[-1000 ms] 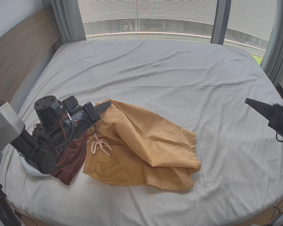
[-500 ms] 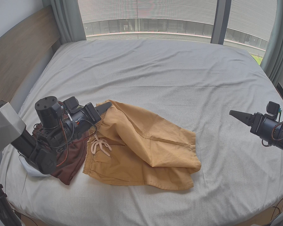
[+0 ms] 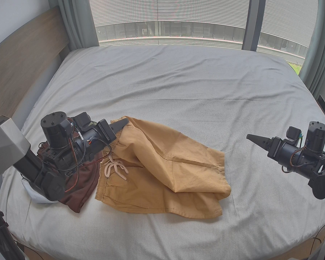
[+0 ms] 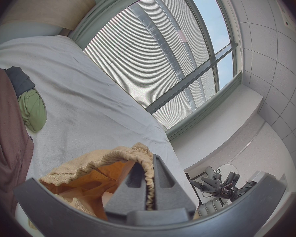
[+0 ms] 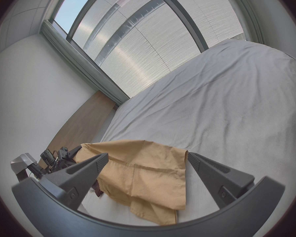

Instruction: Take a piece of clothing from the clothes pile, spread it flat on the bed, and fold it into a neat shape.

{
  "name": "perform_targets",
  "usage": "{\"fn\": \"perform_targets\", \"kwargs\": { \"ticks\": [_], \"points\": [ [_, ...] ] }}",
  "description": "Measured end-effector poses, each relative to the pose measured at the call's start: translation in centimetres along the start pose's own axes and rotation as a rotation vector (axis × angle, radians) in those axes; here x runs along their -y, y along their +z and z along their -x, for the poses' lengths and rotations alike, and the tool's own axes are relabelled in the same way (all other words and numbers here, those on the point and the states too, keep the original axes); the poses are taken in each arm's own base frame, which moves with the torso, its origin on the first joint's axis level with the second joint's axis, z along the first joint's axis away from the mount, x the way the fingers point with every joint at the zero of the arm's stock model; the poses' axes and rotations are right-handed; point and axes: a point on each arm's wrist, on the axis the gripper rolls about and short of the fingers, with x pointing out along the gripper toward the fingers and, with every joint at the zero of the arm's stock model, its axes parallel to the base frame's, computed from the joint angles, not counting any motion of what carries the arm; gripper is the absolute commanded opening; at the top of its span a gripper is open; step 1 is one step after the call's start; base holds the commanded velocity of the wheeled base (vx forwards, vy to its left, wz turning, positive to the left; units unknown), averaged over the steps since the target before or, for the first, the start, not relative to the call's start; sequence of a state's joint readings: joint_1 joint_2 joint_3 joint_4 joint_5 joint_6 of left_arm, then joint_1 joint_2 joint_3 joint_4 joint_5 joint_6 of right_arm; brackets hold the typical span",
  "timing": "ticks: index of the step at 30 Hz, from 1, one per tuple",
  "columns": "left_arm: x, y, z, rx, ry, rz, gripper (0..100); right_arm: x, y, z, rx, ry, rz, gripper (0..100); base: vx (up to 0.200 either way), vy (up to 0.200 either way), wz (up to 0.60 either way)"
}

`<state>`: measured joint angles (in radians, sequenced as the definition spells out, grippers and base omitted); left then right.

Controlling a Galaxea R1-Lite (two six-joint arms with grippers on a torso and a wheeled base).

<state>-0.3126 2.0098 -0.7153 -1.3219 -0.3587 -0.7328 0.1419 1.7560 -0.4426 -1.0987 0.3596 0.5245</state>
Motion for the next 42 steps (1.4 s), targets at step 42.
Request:
{"fn": "perform_targets", "kwargs": {
  "ticks": [42],
  "points": [
    [-0.6, -0.6, -0.3, -0.006, 0.002, 0.001, 0, 7.5, -11.2, -10.2, -0.158, -0.009, -0.22, 100, 0.0, 0.0, 0.0]
  ]
}}
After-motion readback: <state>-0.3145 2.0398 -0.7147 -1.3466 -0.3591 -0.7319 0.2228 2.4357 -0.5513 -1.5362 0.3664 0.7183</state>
